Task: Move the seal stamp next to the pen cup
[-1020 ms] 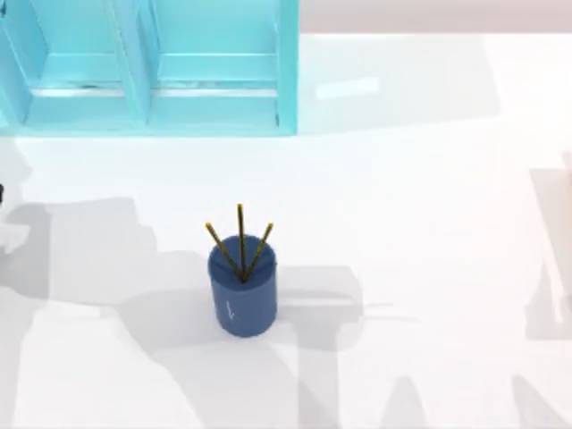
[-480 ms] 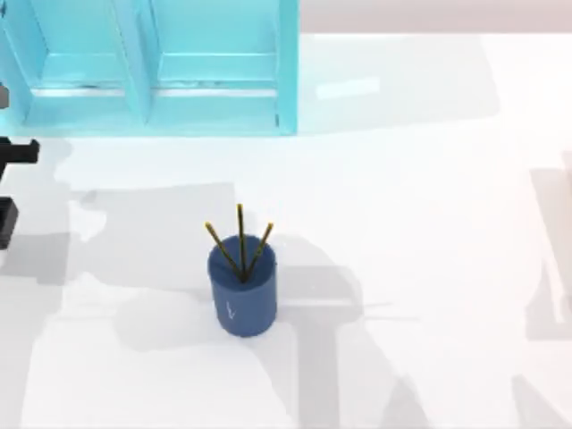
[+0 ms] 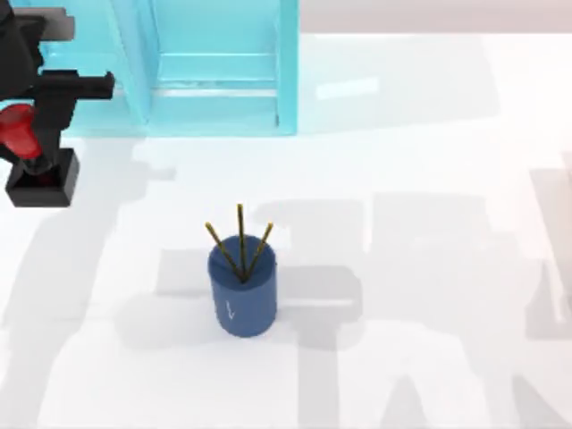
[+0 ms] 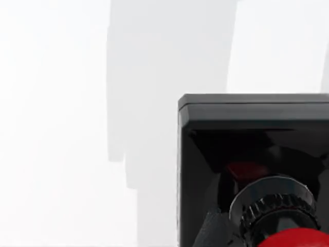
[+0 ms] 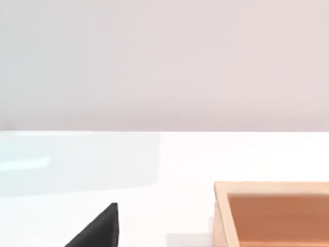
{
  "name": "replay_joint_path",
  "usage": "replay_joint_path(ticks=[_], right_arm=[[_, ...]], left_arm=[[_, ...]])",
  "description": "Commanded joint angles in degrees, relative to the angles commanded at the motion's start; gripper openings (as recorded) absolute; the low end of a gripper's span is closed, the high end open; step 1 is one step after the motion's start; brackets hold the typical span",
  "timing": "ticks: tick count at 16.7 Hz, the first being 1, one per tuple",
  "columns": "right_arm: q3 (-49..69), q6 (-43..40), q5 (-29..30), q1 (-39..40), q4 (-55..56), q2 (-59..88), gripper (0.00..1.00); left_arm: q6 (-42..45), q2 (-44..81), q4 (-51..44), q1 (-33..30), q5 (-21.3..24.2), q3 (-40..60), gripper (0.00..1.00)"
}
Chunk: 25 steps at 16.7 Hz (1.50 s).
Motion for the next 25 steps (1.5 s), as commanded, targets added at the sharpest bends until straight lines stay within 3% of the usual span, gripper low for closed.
replay_joint_path(ticks=[7,15,25], right_arm=[[0.0,0.0,0.0,0.0,0.0,0.0,1.0],[0.0,0.0,0.0,0.0,0.0,0.0,1.0],[0.0,0.0,0.0,0.0,0.0,0.0,1.0]], left_arm=[[-2.2,-0.9,0.3,-1.8,0.0,-1.1,0.0],[-18.5,-7.9,1.0,-18.2,0.1,-9.0,0.0],[-19.3,-8.6,3.4,-19.0,0.0,-12.0,0.0]])
